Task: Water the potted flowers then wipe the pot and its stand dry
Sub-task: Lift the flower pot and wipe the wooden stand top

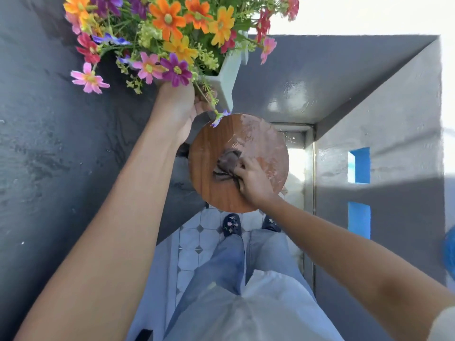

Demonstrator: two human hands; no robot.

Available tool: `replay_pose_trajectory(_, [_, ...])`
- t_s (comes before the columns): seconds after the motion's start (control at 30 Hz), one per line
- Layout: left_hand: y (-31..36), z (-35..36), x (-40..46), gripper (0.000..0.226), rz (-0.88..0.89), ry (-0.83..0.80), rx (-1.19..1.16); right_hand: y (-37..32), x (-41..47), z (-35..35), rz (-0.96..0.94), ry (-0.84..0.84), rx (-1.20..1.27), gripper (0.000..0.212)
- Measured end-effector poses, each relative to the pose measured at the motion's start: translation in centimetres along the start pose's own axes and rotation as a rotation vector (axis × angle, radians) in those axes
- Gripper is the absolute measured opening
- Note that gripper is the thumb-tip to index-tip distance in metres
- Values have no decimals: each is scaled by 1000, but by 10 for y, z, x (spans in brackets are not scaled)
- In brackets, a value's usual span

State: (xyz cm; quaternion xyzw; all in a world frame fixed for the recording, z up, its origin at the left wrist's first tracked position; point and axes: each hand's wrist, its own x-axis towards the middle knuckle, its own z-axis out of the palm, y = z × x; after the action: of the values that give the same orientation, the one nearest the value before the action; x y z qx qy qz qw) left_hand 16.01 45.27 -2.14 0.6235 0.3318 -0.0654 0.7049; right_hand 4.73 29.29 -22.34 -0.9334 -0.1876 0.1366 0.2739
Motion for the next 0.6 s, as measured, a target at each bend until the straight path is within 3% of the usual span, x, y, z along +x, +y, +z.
replay_pose_trajectory(0.1, [7, 4, 5, 34, 11, -10, 4, -26, -5, 25, -215, -96, 2, 17])
replay_pose_trajectory(0.2, [10, 6, 8, 34, 21, -4, 8, -40, 16, 26, -466, -205, -33, 18])
replay_pose_trajectory(0.27, [11, 7, 9, 34, 32, -9, 9, -37, 38, 13, -525, -199, -107, 25])
replay_pose_trajectory(0.33, [11, 8, 10, 34, 34, -12, 14, -19, 66, -10, -373, -64, -117, 36])
replay_pose_trajectory(0.43, [11, 7, 14, 32, 24, -12, 16, 30, 108, -40, 42, 195, -141, 49])
replay_pose_trajectory(0.53, [14, 10, 16, 27, 30, -3, 11, 53, 118, -40, 78, 197, -115, 39])
replay_pose_trajectory(0.6, [16, 11, 17, 27, 37, -5, -3, 31, 99, -47, 115, 204, -201, 33])
